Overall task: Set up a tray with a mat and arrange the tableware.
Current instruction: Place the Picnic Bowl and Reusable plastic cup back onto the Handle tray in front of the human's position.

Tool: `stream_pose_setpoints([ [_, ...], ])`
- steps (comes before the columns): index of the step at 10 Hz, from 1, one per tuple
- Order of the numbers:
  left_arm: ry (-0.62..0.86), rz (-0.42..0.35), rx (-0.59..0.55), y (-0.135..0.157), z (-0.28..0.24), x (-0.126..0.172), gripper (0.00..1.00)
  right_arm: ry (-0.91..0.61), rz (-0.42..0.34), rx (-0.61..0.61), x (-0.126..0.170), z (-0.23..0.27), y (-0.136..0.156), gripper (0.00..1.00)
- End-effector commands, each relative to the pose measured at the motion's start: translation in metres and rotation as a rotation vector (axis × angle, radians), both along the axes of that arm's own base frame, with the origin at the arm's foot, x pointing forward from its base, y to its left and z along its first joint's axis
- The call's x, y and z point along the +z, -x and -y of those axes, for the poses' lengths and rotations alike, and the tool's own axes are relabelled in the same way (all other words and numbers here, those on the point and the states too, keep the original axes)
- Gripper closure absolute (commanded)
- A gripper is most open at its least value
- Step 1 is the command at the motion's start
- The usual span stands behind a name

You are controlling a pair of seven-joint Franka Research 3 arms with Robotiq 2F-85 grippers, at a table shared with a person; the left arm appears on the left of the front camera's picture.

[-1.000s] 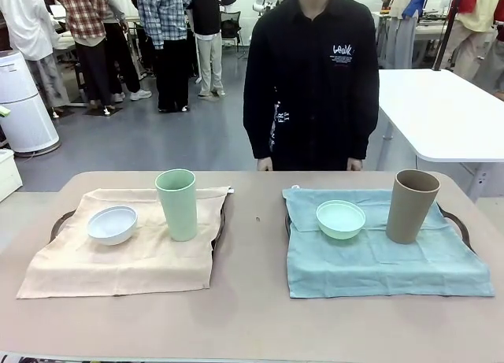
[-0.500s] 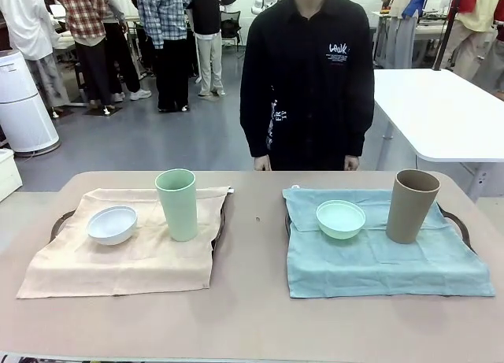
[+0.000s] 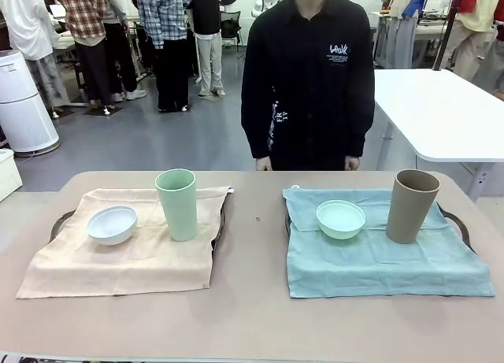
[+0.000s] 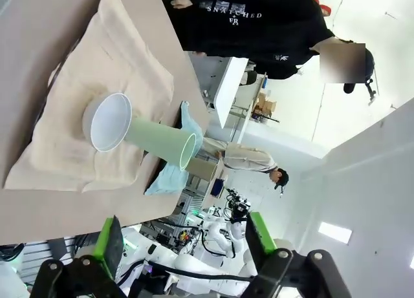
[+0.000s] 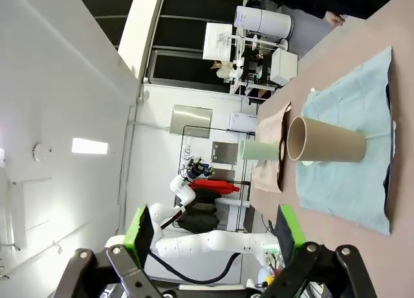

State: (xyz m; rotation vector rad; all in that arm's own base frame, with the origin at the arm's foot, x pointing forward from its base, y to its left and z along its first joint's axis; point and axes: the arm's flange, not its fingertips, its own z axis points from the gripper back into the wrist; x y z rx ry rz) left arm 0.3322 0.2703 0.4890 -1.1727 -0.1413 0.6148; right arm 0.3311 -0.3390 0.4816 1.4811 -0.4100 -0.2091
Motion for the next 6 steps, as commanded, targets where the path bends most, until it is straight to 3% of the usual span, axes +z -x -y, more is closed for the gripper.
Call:
stream_pose_setpoints([
  [1, -0.021, -0.01, 0.004, 0.0003, -0.0005, 0.0035, 0.0, 0.018, -0.002, 0.004, 0.002, -0.0002, -0.0024, 0.0],
  [6, -0.021, -0.01, 0.004, 0.0003, -0.0005, 0.0035, 0.0, 0.018, -0.002, 0.004, 0.002, -0.0002, -0.0024, 0.0],
])
